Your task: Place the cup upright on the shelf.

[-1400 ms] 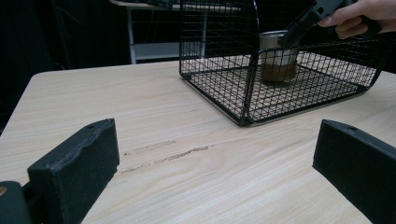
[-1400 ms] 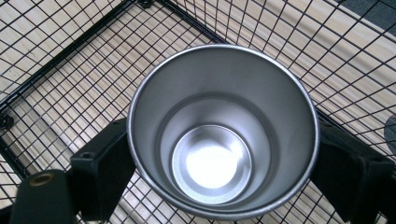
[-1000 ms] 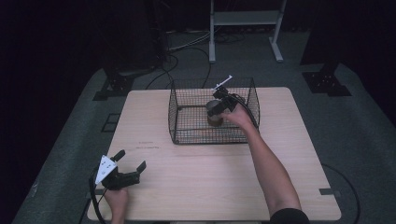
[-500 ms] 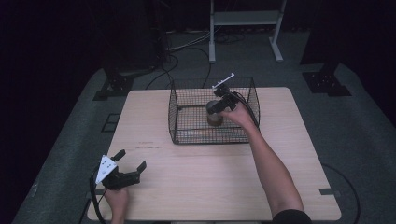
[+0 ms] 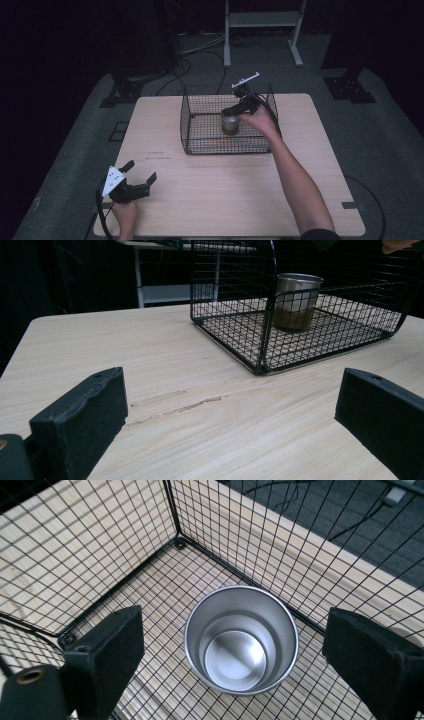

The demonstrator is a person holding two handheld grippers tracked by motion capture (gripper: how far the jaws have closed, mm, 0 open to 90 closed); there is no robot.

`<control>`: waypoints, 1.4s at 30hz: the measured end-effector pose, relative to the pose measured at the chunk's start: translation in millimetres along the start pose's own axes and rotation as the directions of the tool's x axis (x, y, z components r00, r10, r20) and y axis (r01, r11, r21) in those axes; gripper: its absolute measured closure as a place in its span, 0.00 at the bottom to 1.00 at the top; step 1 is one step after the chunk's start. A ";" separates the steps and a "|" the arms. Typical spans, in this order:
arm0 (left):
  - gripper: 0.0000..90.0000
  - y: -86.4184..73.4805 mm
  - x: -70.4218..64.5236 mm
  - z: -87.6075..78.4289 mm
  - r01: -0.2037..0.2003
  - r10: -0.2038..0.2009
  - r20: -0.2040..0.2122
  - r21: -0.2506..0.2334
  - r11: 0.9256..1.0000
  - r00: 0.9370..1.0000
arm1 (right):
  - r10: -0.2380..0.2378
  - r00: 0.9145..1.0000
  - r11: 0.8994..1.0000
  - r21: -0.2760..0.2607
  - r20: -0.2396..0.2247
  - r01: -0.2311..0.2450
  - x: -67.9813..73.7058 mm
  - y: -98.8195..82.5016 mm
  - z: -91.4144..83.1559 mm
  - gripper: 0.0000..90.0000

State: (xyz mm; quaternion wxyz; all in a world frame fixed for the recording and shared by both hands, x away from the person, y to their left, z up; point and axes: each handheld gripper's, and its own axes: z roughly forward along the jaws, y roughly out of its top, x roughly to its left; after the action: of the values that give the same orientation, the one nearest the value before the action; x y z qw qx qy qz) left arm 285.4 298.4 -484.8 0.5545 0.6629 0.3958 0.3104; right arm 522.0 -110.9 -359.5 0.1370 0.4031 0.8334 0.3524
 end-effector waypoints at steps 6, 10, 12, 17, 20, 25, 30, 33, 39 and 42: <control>0.00 -0.1 -0.1 0.3 -0.001 0.001 0.001 -0.001 1.000 1.000 | -0.026 1.000 1.000 -0.009 -0.002 0.026 6.7 -3.7 -8.2 0.10; 0.00 -0.2 0.6 0.1 0.006 -0.006 -0.001 -0.002 1.000 1.000 | -0.032 0.999 0.999 -0.031 -0.014 0.031 11.4 -8.5 -15.2 0.10; 0.00 -0.1 1.0 -0.2 0.008 -0.008 0.000 -0.001 1.000 1.000 | -0.044 0.999 0.998 -0.042 -0.024 0.043 14.5 -11.0 -18.7 0.10; 0.00 -0.2 0.8 -0.6 0.003 -0.003 0.001 -0.002 1.000 1.000 | -0.058 0.998 0.997 -0.060 -0.036 0.056 21.6 -15.2 -25.3 0.10; 0.00 -0.2 0.8 -0.6 0.007 -0.007 0.000 -0.004 1.000 1.000 | -0.071 0.996 0.995 -0.068 -0.050 0.068 24.8 -17.2 -29.8 0.10; 0.00 -0.3 0.9 -0.3 0.004 -0.004 -0.002 -0.003 1.000 1.000 | -0.083 0.995 0.995 -0.068 -0.048 0.079 26.7 -22.6 -36.5 0.10; 0.00 -0.3 0.9 -0.3 0.004 -0.004 -0.004 -0.003 1.000 1.000 | -0.072 0.995 0.995 -0.068 -0.071 0.068 24.7 -32.0 -43.0 0.10; 0.00 -0.2 0.7 -0.4 0.001 -0.001 -0.003 -0.003 1.000 1.000 | -0.079 0.995 0.995 -0.071 -0.068 0.074 24.1 -37.6 -47.9 0.10; 0.00 -0.3 0.6 -0.3 0.001 -0.001 -0.005 -0.002 1.000 1.000 | -0.093 0.993 0.993 -0.086 -0.074 0.087 25.2 -46.0 -61.2 0.10; 0.00 -0.3 0.8 -0.7 0.001 -0.001 -0.008 -0.003 1.000 1.000 | -0.100 0.992 0.992 -0.090 -0.074 0.093 26.2 -51.1 -66.4 0.10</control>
State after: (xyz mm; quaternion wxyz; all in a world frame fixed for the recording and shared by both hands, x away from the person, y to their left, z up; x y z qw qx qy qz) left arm 285.2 299.5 -485.0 0.5541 0.6607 0.3980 0.3131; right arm 441.9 -144.3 -346.3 0.1385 0.3420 0.8406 0.3965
